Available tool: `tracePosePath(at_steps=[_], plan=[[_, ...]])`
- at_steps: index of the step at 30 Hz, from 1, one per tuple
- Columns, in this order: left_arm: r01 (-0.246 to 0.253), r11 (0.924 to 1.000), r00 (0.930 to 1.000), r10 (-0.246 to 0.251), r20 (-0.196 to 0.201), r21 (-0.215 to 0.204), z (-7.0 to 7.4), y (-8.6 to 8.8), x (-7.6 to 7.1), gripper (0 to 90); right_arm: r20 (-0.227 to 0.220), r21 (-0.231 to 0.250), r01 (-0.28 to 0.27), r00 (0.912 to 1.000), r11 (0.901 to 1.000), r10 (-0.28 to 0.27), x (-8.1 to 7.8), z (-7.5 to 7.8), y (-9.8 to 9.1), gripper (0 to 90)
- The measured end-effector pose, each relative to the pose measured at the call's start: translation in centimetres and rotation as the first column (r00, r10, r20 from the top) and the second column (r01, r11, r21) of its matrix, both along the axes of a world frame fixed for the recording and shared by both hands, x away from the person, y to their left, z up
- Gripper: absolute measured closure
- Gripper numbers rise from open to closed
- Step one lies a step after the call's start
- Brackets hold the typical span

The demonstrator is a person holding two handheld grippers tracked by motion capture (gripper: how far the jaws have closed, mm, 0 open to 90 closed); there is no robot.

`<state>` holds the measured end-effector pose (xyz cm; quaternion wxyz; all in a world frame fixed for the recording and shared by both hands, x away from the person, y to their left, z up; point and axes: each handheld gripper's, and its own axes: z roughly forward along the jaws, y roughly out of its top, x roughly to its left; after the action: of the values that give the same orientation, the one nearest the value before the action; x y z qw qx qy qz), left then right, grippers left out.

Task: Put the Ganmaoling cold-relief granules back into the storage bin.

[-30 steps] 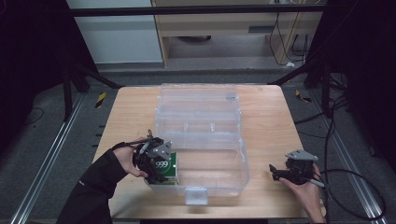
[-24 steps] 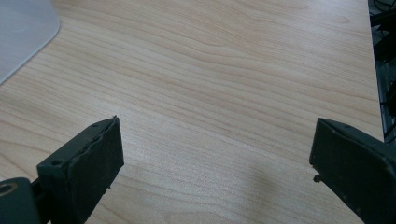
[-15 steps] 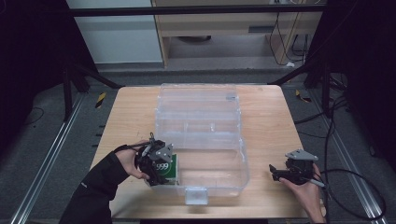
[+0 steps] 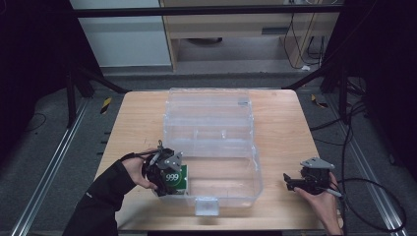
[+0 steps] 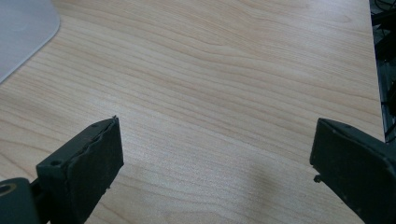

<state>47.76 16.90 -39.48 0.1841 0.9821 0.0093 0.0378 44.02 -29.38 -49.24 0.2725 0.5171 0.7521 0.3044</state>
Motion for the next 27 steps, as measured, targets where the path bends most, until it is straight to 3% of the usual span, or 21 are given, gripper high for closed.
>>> tracePosePath(at_steps=[2, 7, 12, 15, 23, 27], plan=[[-0.01, 0.9995, 0.9999, 0.011, 0.006, -0.031, 0.5, 0.2, -0.1, 14.3, -0.001, 0.0, -0.001, 1.0, 1.0, 0.001, 0.0, 0.0, 0.0, 3.1], [-0.021, 0.9985, 0.999, 0.023, 0.038, -0.051, 1.7, 0.7, -0.3, 15.6, 0.003, -0.003, 0.0, 1.0, 1.0, 0.0, 0.0, 0.0, 0.0, 3.1], [-0.063, 0.9944, 0.997, 0.066, 0.039, -0.084, 2.9, 1.8, -0.8, 18.3, 0.0, 0.004, 0.006, 1.0, 1.0, -0.006, 0.0, 0.0, 0.0, 3.1], [-0.054, 0.9913, 0.9957, 0.063, 0.068, -0.12, 3.4, 2.5, -0.9, 20.3, -0.001, 0.005, 0.007, 1.0, 1.0, -0.007, 0.0, 0.0, -0.1, 3.1], [-0.133, 0.976, 0.9844, 0.15, 0.091, -0.172, 4.2, 5.6, -1.5, 23.4, 0.003, 0.004, 0.01, 0.9999, 0.9999, -0.01, -0.1, 0.0, -0.2, 3.2], [-0.19, 0.9592, 0.9716, 0.215, 0.1, -0.209, 3.9, 7.5, -2.0, 24.3, 0.005, 0.009, 0.011, 0.9999, 0.9999, -0.012, -0.1, 0.1, -0.2, 3.2]])
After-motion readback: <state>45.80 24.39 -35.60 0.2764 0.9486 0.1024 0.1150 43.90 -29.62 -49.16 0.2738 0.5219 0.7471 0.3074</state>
